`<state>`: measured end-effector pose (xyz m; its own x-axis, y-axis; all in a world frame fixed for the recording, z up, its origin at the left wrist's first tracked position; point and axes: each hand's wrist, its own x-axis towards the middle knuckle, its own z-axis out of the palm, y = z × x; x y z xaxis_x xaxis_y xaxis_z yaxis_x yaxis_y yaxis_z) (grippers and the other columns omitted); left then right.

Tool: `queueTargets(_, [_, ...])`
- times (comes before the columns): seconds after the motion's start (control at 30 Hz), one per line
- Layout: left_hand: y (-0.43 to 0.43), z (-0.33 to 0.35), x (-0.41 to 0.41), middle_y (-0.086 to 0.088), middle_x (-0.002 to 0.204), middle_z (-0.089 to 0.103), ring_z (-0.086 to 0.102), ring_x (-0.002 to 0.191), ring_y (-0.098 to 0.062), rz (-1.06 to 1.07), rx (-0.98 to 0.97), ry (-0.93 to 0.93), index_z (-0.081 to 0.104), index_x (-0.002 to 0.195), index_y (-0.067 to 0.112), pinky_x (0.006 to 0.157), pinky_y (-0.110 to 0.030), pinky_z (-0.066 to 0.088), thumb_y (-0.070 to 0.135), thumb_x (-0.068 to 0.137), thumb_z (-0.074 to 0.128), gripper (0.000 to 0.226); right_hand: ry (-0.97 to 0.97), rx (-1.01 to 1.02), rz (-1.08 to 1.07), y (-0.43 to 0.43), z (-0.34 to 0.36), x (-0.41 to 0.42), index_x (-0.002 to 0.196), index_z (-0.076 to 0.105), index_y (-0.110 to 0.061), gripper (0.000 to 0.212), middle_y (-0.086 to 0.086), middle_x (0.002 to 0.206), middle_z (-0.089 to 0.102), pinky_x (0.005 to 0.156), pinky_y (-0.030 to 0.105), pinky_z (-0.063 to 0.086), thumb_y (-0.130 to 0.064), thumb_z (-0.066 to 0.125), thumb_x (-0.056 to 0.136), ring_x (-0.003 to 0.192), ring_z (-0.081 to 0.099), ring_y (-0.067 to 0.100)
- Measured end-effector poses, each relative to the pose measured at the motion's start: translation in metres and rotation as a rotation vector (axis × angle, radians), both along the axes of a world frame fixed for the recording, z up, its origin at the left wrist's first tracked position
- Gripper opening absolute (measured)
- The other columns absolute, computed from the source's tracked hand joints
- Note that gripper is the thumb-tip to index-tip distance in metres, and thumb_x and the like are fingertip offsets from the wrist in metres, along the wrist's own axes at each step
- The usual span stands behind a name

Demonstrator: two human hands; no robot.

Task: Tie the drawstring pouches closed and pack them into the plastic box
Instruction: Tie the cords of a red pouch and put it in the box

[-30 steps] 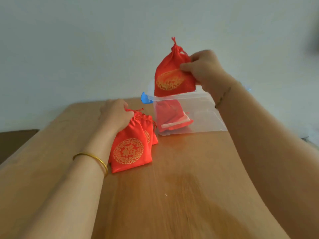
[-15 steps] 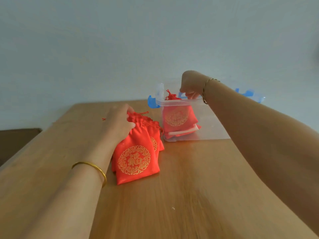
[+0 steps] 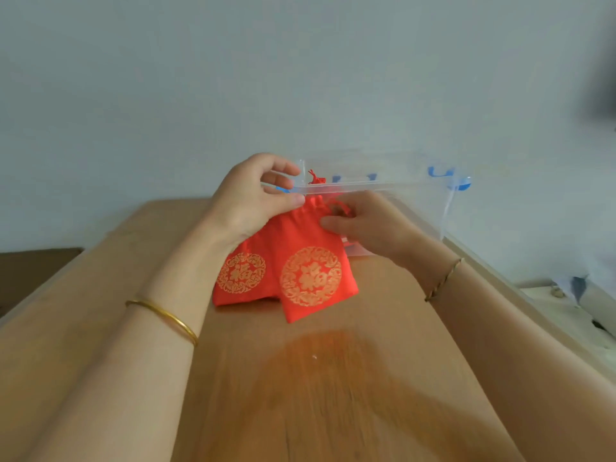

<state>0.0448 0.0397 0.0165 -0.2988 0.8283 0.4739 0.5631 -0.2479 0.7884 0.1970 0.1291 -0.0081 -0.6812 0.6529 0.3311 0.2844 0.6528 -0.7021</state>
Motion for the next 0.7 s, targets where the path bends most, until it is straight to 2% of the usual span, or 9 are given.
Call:
queueTargets(0.07, [0.001,-0.010,0.003,0.003,0.099,0.061,0.057,0.080,-0.005,-0.004,-0.026,-0.045,0.059,0.100,0.024,0.078,-0.017,0.045,0.014,0.078,0.071,0.027,0.077,-0.094,-0.026,0.000,-0.006,0.017,0.060,0.047,-0.015,0.031,-0.004,0.053,0.041,0.046,0.013,0.035,-0.004,0.059,0.087,0.044,0.039,0.001])
queueTargets(0.13, [0.001,-0.023,0.004,0.006,0.101,0.062,0.058,0.087,-0.001,-0.035,-0.134,-0.118,0.060,0.109,0.021,0.077,-0.016,0.044,0.021,0.082,0.067,0.027,0.122,-0.221,-0.010,0.003,-0.014,0.033,0.061,0.046,-0.014,0.031,-0.007,0.047,0.041,0.040,0.009,0.031,-0.004,0.057,0.088,0.037,0.037,-0.002])
queueTargets(0.23, [0.002,-0.046,0.009,0.007,0.095,0.067,0.061,0.081,0.002,-0.100,-0.277,-0.196,0.061,0.112,0.016,0.068,-0.015,0.045,0.017,0.087,0.060,0.025,0.101,-0.255,-0.027,0.011,-0.026,0.046,0.062,0.049,-0.015,0.029,0.000,0.053,0.041,0.044,0.016,0.028,-0.007,0.058,0.088,0.046,0.036,0.007])
queueTargets(0.33, [0.008,-0.059,0.015,0.002,0.082,0.066,0.060,0.059,0.005,-0.074,-0.249,-0.214,0.064,0.097,0.012,0.054,-0.010,0.046,0.006,0.088,0.057,0.012,0.129,-0.288,-0.057,0.018,-0.033,0.049,0.071,0.055,-0.018,0.019,0.000,0.054,0.045,0.045,0.020,0.030,-0.010,0.061,0.087,0.045,0.040,0.007])
queueTargets(0.43, [0.015,-0.063,0.016,-0.002,0.079,0.063,0.057,0.051,0.005,-0.036,-0.230,-0.199,0.063,0.102,0.005,0.048,-0.008,0.043,0.005,0.088,0.057,0.015,0.188,-0.273,-0.101,0.021,-0.035,0.049,0.085,0.058,-0.023,0.007,0.002,0.059,0.053,0.046,0.022,0.033,-0.017,0.062,0.087,0.050,0.046,0.011])
queueTargets(0.5, [0.019,-0.064,0.016,-0.003,0.081,0.064,0.057,0.052,0.005,-0.025,-0.231,-0.182,0.063,0.103,0.005,0.049,-0.007,0.043,0.005,0.088,0.058,0.017,0.225,-0.239,-0.126,0.023,-0.036,0.050,0.084,0.060,-0.021,0.009,0.006,0.064,0.056,0.047,0.023,0.034,-0.015,0.057,0.090,0.052,0.047,0.015])
queueTargets(0.57, [0.022,-0.065,0.015,-0.006,0.085,0.066,0.058,0.055,0.003,-0.020,-0.243,-0.152,0.064,0.102,0.006,0.054,-0.008,0.045,0.006,0.087,0.060,0.016,0.233,-0.202,-0.149,0.026,-0.038,0.051,0.079,0.060,-0.017,0.015,0.004,0.065,0.059,0.047,0.021,0.035,-0.010,0.053,0.091,0.050,0.048,0.013])
queueTargets(0.7, [0.024,-0.061,0.010,-0.002,0.078,0.067,0.058,0.059,0.000,-0.010,-0.281,0.007,0.068,0.087,0.016,0.062,-0.014,0.049,0.007,0.085,0.063,0.010,0.158,-0.083,-0.219,0.030,-0.041,0.052,0.078,0.062,-0.008,0.018,0.001,0.063,0.062,0.049,0.015,0.037,-0.014,0.051,0.092,0.047,0.051,0.008])
